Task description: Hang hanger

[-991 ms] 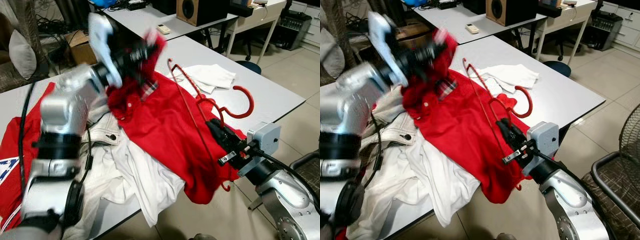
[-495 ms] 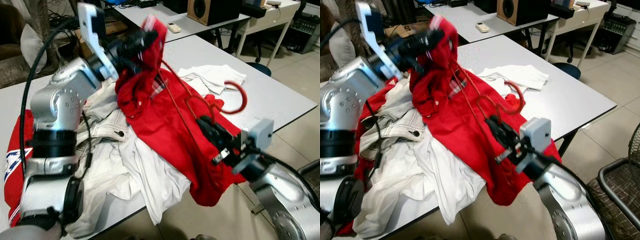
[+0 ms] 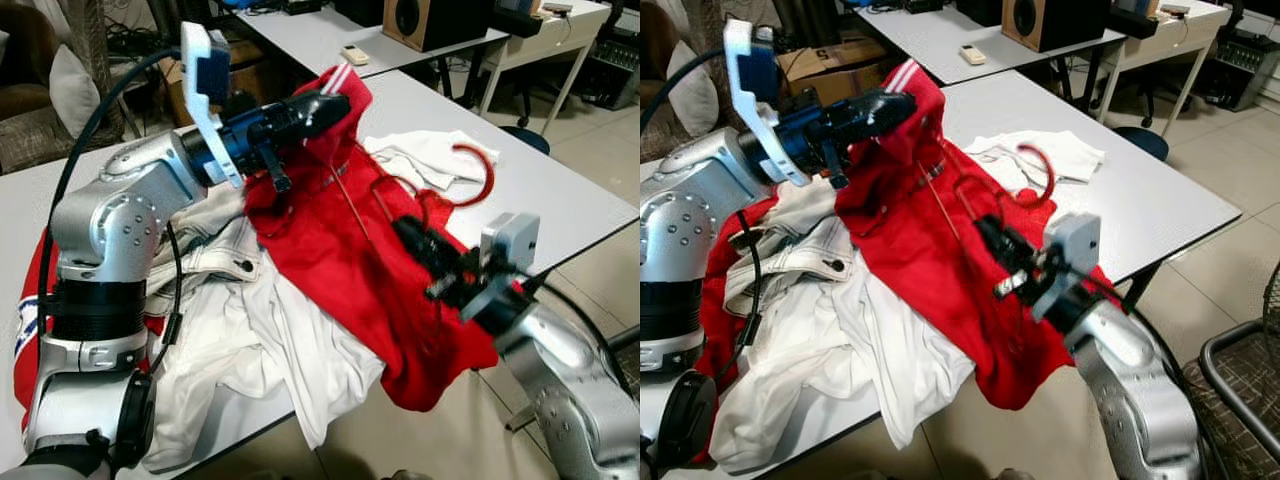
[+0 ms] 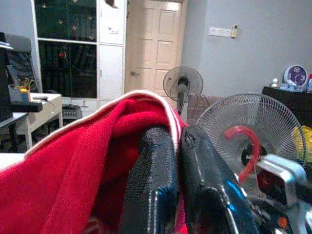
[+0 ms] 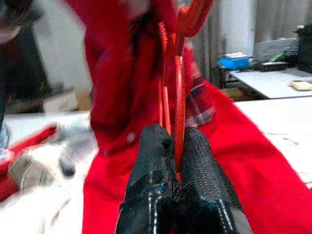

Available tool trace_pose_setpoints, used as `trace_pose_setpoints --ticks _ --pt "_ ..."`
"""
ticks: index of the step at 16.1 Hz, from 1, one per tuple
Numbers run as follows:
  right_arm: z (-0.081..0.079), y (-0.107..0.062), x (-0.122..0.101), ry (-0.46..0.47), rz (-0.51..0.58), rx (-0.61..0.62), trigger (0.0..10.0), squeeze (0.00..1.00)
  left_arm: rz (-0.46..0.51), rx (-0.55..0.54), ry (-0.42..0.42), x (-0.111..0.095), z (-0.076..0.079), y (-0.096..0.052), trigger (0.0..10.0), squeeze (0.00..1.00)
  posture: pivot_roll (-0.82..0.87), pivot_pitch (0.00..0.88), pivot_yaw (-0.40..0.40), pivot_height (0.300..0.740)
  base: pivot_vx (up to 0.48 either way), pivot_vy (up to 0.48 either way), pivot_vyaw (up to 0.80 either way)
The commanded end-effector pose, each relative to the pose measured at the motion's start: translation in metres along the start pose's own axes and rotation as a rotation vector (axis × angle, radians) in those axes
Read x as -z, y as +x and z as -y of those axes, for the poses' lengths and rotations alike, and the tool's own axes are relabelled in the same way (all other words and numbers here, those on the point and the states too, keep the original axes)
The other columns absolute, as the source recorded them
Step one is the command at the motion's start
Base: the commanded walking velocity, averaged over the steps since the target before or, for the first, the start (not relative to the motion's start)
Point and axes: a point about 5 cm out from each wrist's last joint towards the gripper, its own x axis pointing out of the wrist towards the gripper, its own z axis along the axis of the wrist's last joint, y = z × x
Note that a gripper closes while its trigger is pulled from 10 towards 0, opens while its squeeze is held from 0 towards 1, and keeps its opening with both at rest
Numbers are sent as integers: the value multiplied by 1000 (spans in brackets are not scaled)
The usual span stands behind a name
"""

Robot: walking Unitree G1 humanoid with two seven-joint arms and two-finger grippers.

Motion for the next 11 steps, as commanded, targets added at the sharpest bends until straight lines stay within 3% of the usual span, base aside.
trace_pose_setpoints --ticks 1,5,8,11 --pt "2 5 -9 77 53 14 10000 0 5 -29 45 -8 -1 -4 0 0 -191 0 61 740 0 0 0" --pt "-5 16 -37 286 219 -72 10000 0 -111 -192 125 -1 -20 -13 0 0 -193 0 57 740 0 0 0" --pt "-20 13 -42 380 209 -221 10000 0 -128 -289 164 1 -30 -16 0 0 -190 0 53 740 0 0 0" --pt "-11 22 -34 416 132 -143 10000 0 -185 -251 222 -5 -30 -26 0 0 -189 0 55 740 0 0 0"
